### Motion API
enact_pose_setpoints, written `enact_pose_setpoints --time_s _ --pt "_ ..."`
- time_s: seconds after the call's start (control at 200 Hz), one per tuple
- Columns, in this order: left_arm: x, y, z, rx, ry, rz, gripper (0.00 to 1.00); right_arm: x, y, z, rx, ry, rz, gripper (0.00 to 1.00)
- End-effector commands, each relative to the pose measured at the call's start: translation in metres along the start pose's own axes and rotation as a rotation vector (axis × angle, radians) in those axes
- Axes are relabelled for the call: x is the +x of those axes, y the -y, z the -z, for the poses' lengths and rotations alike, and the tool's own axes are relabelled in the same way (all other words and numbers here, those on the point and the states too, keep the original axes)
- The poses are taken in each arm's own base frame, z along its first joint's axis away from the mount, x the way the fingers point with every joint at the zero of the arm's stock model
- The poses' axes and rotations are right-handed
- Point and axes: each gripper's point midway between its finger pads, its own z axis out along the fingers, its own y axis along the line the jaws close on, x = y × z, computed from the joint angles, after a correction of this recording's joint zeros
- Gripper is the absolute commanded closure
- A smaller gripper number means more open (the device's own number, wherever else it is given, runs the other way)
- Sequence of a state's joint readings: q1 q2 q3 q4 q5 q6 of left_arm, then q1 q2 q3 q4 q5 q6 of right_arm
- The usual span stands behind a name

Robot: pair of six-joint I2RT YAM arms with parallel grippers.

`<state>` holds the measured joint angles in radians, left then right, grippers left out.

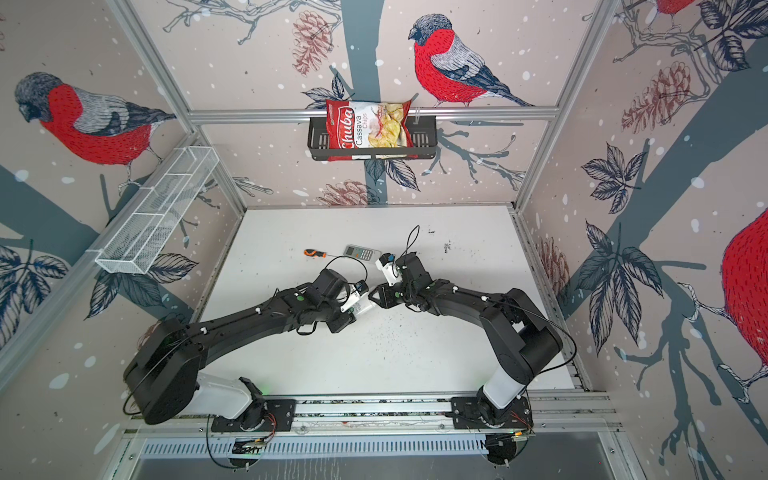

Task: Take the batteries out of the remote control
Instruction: 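Pull the battery cover farther off with the right gripper, exposing the batteries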

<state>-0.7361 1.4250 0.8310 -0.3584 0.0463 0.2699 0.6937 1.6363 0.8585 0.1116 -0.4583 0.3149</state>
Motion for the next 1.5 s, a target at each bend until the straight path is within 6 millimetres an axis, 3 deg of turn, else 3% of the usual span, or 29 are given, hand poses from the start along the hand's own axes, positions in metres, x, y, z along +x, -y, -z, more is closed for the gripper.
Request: enact_pose_setpoints --time_s 0.0,0.345,0.67,0.795,1.006,1.201,1.491 --pt "-0.009 -0.002 0.003 -0.004 0.034 -0.009 0.63 0.000 0.006 0.001 0.043 0.001 0.012 0.72" --pt "-0.008 -0.002 0.001 -0.004 0.027 -0.009 0.63 -0.006 0.008 0.006 0.070 0.015 0.019 0.68" --pt "-0.007 -0.001 0.000 0.001 0.024 -0.008 0.63 -0.005 0.007 0.010 0.078 0.021 0.028 0.80" --pt "-0.007 -0.001 0.000 0.001 0.022 -0.009 0.63 -0.007 0.008 0.013 0.089 0.029 0.031 0.73" --pt "-0.007 -0.001 0.000 0.002 0.022 -0.007 0.64 -0.006 0.008 0.015 0.092 0.029 0.030 0.71" --pt "-0.007 0.000 -0.002 0.005 0.019 -0.007 0.63 -0.005 0.008 0.018 0.095 0.033 0.032 0.64" --pt "-0.007 -0.001 -0.003 0.004 0.015 -0.007 0.64 -0.005 0.009 0.020 0.100 0.041 0.030 0.78"
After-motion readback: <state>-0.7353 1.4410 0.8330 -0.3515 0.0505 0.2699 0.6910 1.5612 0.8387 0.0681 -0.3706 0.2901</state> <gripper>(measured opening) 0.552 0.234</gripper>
